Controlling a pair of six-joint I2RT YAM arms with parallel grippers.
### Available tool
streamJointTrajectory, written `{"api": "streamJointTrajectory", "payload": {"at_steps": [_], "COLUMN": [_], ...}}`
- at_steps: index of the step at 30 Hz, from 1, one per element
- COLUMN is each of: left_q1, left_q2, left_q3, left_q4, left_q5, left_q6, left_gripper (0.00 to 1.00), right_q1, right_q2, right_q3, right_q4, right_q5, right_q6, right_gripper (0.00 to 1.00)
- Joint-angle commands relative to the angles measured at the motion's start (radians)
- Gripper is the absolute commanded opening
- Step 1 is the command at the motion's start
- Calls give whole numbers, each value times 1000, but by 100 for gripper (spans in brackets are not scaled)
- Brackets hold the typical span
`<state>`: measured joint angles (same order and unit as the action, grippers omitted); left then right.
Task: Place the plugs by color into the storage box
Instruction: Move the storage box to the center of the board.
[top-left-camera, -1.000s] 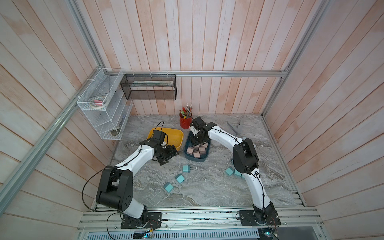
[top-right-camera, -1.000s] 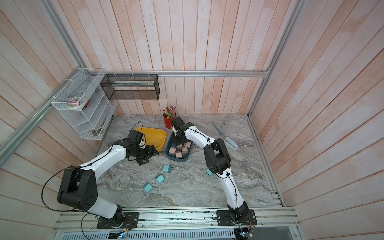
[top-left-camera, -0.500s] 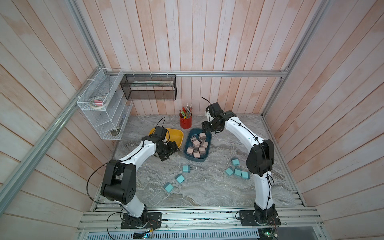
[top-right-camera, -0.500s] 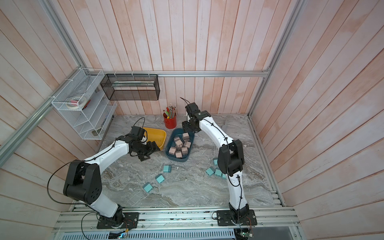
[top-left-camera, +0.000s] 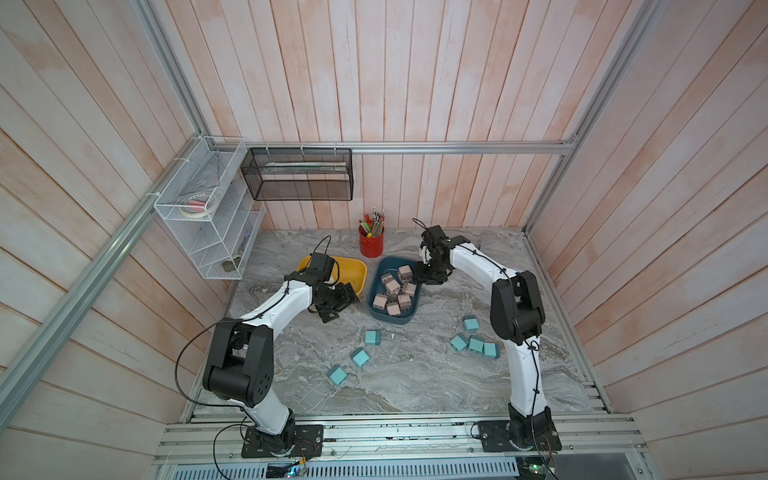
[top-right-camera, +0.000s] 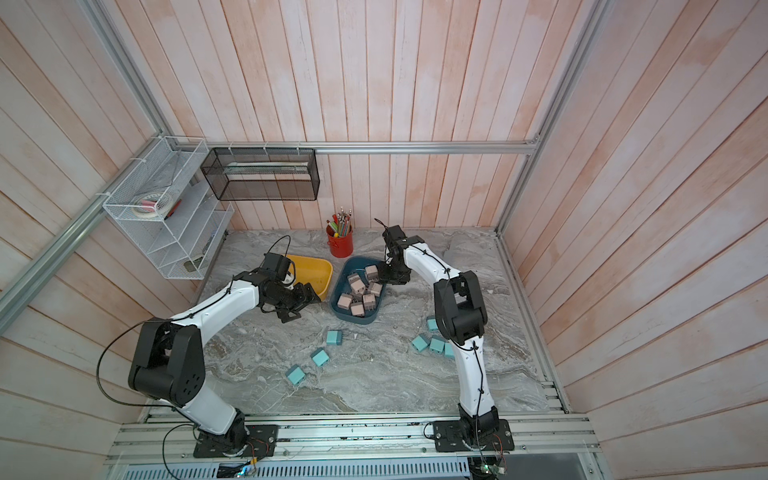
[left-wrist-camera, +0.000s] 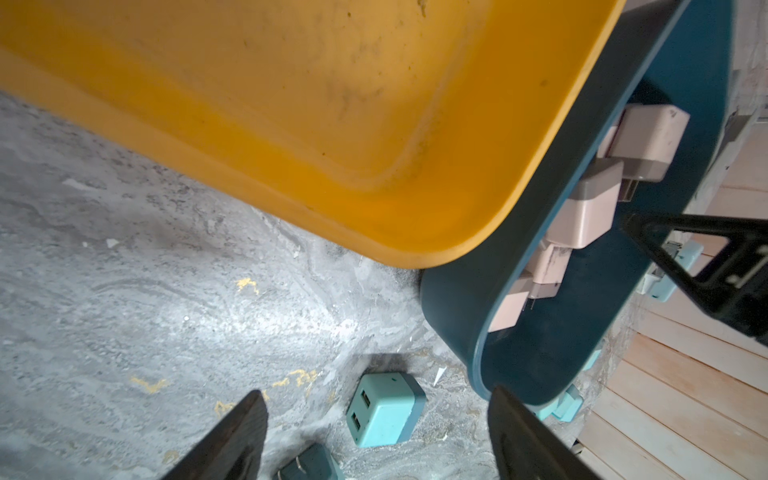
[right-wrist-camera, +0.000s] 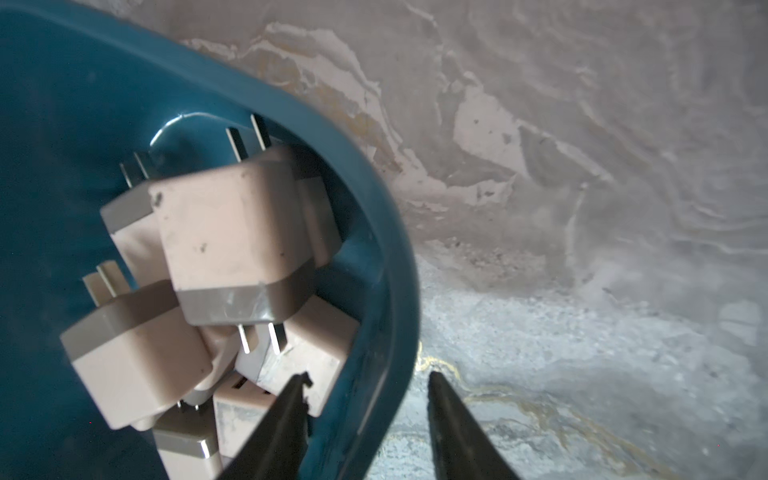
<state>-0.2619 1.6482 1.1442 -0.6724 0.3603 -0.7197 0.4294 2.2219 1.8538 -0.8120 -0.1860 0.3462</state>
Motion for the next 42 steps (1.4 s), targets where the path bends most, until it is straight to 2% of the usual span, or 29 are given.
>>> {"api": "streamJointTrajectory", "payload": {"at_steps": [1, 4, 8, 13, 19, 21, 22, 25, 27, 30, 33, 38, 42], "left_q1": [-2, -1, -2, 11, 61, 78, 86, 97, 102, 114, 143, 205, 245], "left_q2": [-7, 0, 9, 26, 81, 103, 119, 167, 188, 205, 216, 267, 341], "left_q3": [-1, 15, 34, 77, 223, 274, 298, 360, 394, 432, 456, 566, 675], "left_q4": [15, 11, 4, -20, -115, -138, -147, -165, -174, -183, -190, -254, -285], "left_q5": [-6, -11, -14, -26, -99, -121, -126, -120, -122, -132, -146, -249, -349], "left_q6": [-5, -2, 3, 20, 69, 88, 97, 116, 121, 119, 114, 171, 248], "left_gripper": [85, 85, 85, 85, 85, 85, 85, 85, 85, 85, 85, 85, 85], "right_q1": [-4, -29, -98, -205, -321, -339, -345, -346, -337, -269, -109, 184, 297], "right_q2": [8, 8, 12, 31, 49, 55, 55, 8, -62, -178, -259, -267, -252], "right_q3": [-26, -43, -44, -28, -25, -9, 4, 19, 1, -36, -81, -129, -194], "right_q4": [28, 19, 0, -42, -52, -63, -72, -77, -60, -55, -44, -30, 11], "right_q5": [-37, -21, 6, 85, 151, 169, 179, 192, 173, 112, 60, 2, -37], "right_q6": [21, 10, -28, -130, -218, -236, -241, -228, -197, -148, -149, -170, -127], "right_gripper": [35, 19, 10, 10, 10, 16, 24, 58, 65, 67, 70, 72, 73]}}
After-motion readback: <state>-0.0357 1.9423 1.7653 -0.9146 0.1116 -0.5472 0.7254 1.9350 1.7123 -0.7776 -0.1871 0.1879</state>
